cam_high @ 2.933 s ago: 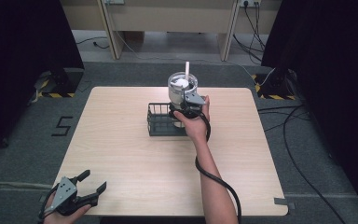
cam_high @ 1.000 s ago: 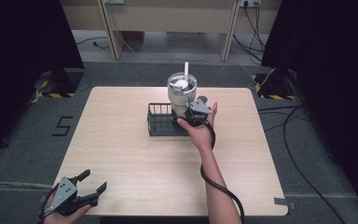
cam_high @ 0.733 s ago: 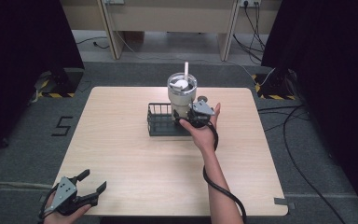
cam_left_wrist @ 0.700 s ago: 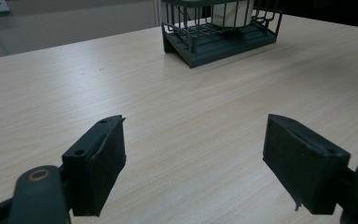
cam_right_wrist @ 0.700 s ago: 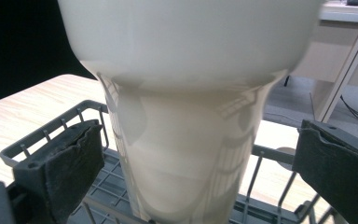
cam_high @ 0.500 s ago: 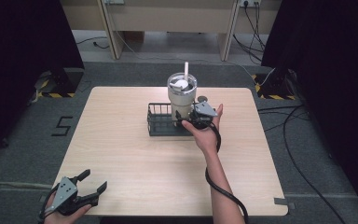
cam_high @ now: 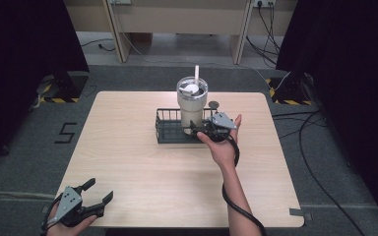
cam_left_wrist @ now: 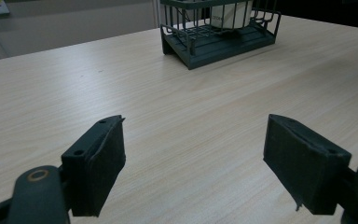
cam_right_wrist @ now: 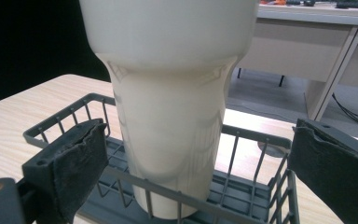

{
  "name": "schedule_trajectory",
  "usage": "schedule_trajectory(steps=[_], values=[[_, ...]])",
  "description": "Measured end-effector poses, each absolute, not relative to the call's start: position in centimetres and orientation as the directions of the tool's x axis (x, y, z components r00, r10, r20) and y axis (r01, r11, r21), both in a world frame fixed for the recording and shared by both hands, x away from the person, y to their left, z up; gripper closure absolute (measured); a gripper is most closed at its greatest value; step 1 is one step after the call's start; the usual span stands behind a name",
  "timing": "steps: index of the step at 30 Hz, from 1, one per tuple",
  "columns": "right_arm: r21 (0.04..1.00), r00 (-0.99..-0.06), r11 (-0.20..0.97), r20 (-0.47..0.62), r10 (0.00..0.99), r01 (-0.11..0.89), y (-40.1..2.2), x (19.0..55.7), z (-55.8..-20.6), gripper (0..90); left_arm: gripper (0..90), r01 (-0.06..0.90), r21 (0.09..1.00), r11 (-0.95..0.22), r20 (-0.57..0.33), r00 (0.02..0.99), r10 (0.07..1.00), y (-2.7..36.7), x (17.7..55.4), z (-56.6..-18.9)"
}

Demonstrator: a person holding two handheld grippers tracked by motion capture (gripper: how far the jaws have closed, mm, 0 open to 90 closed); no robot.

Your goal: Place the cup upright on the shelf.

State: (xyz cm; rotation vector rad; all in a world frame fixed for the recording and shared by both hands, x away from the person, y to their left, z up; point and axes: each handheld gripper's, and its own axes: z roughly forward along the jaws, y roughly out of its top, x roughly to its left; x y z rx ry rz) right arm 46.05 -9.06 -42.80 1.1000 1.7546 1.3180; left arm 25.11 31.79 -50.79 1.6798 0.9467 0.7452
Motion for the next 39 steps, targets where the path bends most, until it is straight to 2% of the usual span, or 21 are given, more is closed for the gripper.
schedule_trajectory(steps=[39], values=[[0.961, -0.413, 0.141, -0.031, 0.91, 0.239, -12.7, 40.5, -43.2, 6.3, 19.9, 0.224, 0.96, -0.169, 0.034, 0.506, 0.862, 31.5, 25.4, -50.7]])
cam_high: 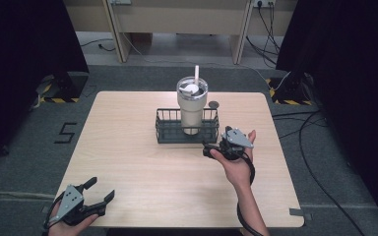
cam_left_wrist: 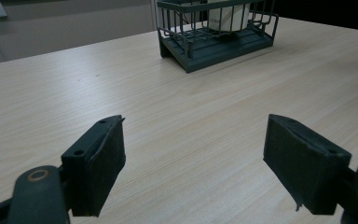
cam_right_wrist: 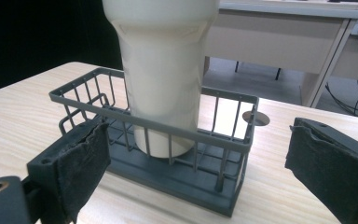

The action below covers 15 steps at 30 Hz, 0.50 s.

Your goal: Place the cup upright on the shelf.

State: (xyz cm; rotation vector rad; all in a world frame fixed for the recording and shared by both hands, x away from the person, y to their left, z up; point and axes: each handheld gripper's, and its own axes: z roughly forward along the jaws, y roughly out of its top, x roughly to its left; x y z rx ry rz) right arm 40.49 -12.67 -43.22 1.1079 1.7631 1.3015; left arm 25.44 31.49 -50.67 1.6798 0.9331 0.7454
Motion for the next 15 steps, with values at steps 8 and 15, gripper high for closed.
schedule_trajectory(steps=[8, 15], values=[[0.96, -0.412, 0.145, -0.036, 0.91, 0.238, -13.7, 39.0, -43.2, 6.3, 19.9, 0.222, 0.96, -0.172, 0.037, 0.507, 0.861, 31.4, 25.4, -50.6], [0.957, -0.387, 0.147, -0.041, 0.921, 0.249, -15.2, 38.1, -43.7, 6.9, 19.9, 0.223, 0.96, -0.171, 0.036, 0.507, 0.861, 31.4, 25.4, -50.7]])
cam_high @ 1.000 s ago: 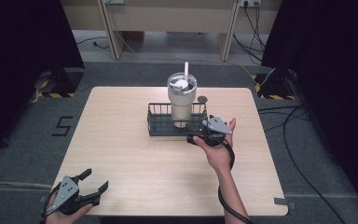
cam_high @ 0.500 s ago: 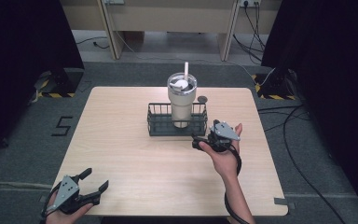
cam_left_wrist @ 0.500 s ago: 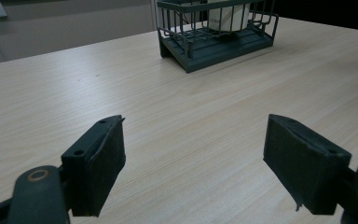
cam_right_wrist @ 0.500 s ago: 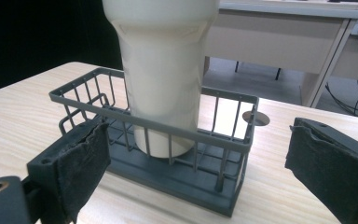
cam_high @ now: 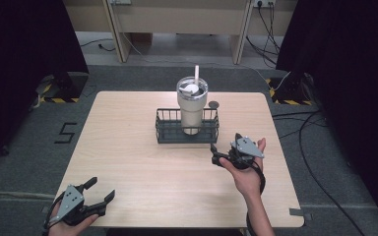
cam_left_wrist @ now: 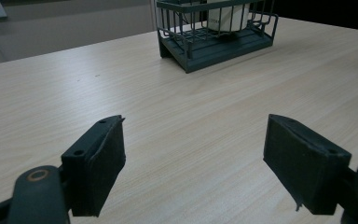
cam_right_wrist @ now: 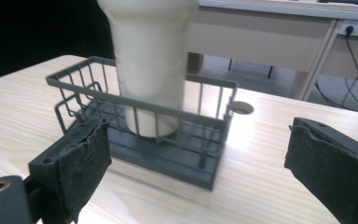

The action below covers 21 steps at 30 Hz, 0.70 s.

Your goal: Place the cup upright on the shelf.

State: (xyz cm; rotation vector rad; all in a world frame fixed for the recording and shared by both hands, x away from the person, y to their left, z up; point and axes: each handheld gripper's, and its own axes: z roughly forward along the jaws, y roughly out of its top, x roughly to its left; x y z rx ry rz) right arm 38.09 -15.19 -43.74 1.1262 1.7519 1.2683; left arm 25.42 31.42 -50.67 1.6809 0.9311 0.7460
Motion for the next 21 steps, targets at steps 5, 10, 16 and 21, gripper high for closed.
schedule_trajectory(steps=[5, 10, 16, 21], values=[[0.955, -0.361, 0.137, -0.034, 0.932, 0.263, -16.7, 36.9, -44.5, 7.8, 19.9, 0.223, 0.959, -0.174, 0.037, 0.51, 0.86, 31.3, 25.4, -50.7], [0.952, -0.343, 0.116, -0.012, 0.939, 0.284, -18.0, 35.8, -45.3, 8.4, 19.9, 0.224, 0.958, -0.176, 0.038, 0.511, 0.859, 31.2, 25.4, -50.7], [0.949, -0.309, 0.087, 0.012, 0.951, 0.304, -19.8, 34.4, -46.2, 9.4, 19.8, 0.219, 0.959, -0.179, 0.043, 0.511, 0.858, 31.2, 25.4, -50.7], [0.94, -0.296, 0.092, 0.011, 0.955, 0.329, -20.8, 33.3, -47.5, 9.4, 19.8, 0.222, 0.958, -0.181, 0.044, 0.512, 0.858, 31.2, 25.4, -50.7]])
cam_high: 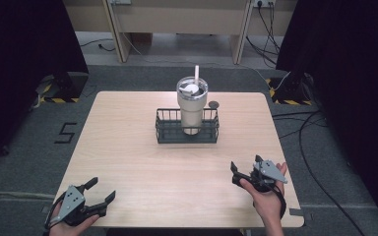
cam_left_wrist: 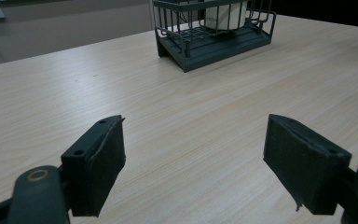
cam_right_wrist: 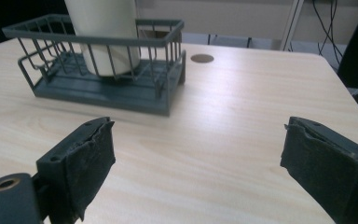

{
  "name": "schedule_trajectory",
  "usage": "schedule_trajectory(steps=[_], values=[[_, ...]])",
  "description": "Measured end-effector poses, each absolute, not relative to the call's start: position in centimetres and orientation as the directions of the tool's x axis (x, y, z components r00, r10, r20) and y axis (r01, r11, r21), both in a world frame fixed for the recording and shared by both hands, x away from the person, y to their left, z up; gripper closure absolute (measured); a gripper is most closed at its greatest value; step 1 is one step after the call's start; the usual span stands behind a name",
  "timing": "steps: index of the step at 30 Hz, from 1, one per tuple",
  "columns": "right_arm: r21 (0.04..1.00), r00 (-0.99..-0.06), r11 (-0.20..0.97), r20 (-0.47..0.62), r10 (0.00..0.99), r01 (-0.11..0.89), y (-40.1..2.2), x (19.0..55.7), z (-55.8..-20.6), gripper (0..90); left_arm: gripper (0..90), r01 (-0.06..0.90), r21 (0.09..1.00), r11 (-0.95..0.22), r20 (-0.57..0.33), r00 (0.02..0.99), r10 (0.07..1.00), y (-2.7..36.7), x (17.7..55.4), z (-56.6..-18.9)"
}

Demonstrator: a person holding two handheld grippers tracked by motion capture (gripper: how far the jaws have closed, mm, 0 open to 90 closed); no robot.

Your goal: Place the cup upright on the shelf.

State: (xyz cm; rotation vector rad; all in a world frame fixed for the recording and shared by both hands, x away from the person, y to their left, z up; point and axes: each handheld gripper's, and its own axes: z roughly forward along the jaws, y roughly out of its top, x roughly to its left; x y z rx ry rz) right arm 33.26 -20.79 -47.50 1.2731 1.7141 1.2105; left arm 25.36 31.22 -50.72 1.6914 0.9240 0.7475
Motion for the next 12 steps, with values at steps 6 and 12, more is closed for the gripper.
schedule_trajectory(steps=[6, 12], values=[[0.931, -0.298, 0.099, 0.011, 0.955, 0.352, -21.1, 32.5, -48.3, 9.1, 19.8, 0.224, 0.958, -0.182, 0.043, 0.512, 0.858, 31.2, 25.4, -50.8], [0.923, -0.304, 0.106, 0.013, 0.953, 0.371, -21.2, 32.0, -48.8, 8.3, 19.8, 0.224, 0.957, -0.183, 0.044, 0.512, 0.858, 31.2, 25.4, -50.8]])
